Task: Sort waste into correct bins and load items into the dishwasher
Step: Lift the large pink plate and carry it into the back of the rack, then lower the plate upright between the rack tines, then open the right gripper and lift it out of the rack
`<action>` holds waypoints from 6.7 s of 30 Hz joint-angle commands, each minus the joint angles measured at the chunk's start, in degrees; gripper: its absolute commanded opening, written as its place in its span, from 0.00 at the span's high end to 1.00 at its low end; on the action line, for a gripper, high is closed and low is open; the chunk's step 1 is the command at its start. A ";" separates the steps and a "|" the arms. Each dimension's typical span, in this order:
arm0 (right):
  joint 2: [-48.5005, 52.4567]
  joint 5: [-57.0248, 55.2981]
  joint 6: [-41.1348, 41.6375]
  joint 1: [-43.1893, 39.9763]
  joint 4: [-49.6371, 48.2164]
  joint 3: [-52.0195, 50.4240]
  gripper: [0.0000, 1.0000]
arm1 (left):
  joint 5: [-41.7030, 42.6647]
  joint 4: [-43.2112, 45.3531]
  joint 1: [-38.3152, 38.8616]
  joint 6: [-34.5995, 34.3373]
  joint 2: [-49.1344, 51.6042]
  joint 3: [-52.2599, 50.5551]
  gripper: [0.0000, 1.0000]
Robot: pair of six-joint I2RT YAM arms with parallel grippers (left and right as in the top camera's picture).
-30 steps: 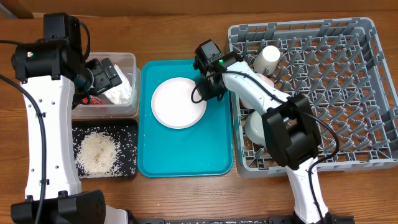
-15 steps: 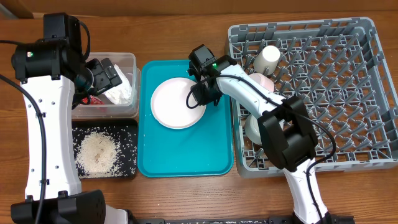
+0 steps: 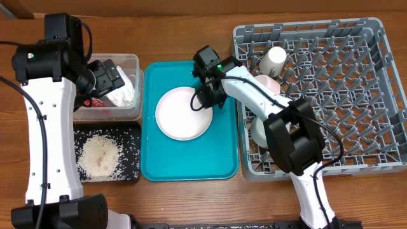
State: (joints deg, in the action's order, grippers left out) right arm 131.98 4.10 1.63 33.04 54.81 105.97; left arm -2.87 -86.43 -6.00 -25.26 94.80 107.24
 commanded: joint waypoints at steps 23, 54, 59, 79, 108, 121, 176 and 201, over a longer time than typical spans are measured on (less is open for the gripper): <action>-20.02 -30.75 1.18 0.28 16.79 13.46 0.96 | -0.52 -0.11 0.39 0.85 0.24 0.11 0.00; -25.24 -58.45 23.69 -25.33 31.50 13.25 0.96 | -0.52 -0.09 0.39 0.85 0.24 0.11 0.00; -25.24 -61.64 23.74 -25.29 30.27 12.63 0.96 | -0.52 -0.11 0.39 0.85 0.24 0.11 0.00; -25.22 -64.48 20.63 -22.86 11.67 -9.25 0.96 | -0.50 -0.11 0.39 0.85 0.24 0.11 0.00; -25.22 -50.90 11.61 -17.35 2.16 -9.57 0.59 | -0.52 -0.02 0.50 0.85 0.24 0.11 0.00; -25.27 -15.89 7.26 -14.71 -1.09 -6.34 0.49 | -0.52 -0.07 0.39 0.85 0.26 0.11 0.00; -72.63 -10.78 7.23 -14.80 0.13 -8.07 0.00 | -0.52 -0.09 0.39 0.85 0.33 0.11 0.00; -130.01 -11.74 18.14 -25.68 -48.89 -91.56 0.00 | -0.50 -0.07 0.39 0.85 0.33 0.11 0.00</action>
State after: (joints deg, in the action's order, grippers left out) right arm 5.74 -7.53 14.96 8.03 11.25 21.37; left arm -2.87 -86.41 -6.00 -25.26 94.80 107.22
